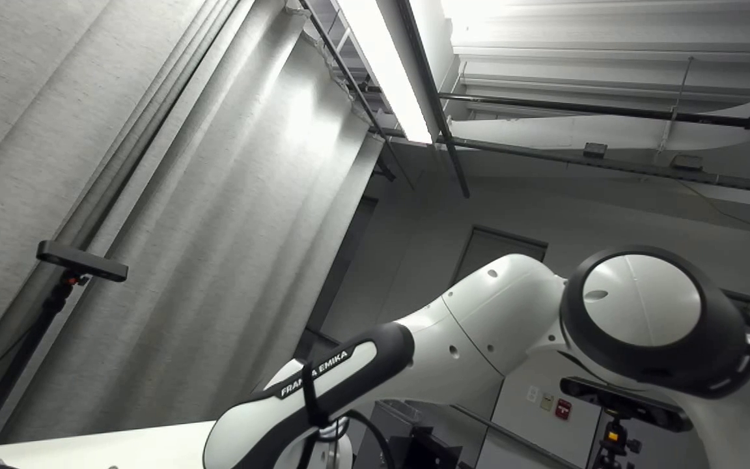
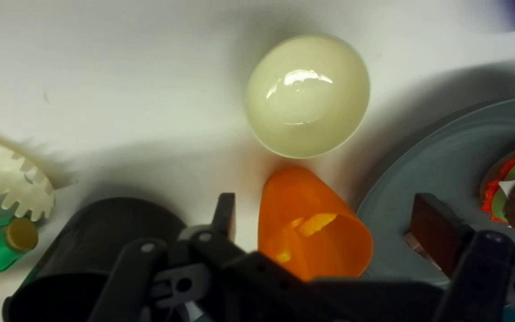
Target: Move the objects from the orange cup and put them in the pot
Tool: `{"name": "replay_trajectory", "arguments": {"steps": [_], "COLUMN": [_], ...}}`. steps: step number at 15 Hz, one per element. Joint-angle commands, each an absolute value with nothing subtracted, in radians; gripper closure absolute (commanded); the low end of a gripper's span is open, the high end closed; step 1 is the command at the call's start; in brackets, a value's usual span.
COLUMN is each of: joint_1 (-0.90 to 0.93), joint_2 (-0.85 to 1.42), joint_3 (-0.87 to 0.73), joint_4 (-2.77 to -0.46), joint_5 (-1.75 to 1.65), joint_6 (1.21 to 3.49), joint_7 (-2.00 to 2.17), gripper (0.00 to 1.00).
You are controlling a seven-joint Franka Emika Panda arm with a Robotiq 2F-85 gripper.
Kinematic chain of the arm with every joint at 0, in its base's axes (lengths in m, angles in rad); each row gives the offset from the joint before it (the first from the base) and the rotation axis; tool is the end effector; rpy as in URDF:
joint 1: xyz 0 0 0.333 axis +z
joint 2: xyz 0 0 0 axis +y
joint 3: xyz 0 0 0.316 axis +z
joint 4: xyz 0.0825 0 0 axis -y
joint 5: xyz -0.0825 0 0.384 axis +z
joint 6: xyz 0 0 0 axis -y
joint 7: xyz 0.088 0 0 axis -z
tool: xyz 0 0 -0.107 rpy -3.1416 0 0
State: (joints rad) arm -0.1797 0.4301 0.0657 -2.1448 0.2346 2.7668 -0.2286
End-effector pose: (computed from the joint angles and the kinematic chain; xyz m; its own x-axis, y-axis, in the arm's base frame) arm 0.5834 -0.0771 0.2175 0.9729 -0.1131 0.2017 -0.0925 -0.9898 -0.1086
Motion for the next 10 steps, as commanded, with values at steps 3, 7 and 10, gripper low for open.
{"name": "replay_trajectory", "arguments": {"steps": [3,7,10], "joint_1": [-0.162,-0.162,-0.155], "joint_2": [0.445,0.46,0.48], "joint_3": [0.067,0.073,0.062], "joint_4": [-2.203,-2.241,-2.245], "joint_5": [0.146,0.07,0.011], "joint_6": [2.884,2.962,3.031], "joint_7": [-0.277,-0.301,-0.296], "gripper": [0.0,0.0,0.0]}}
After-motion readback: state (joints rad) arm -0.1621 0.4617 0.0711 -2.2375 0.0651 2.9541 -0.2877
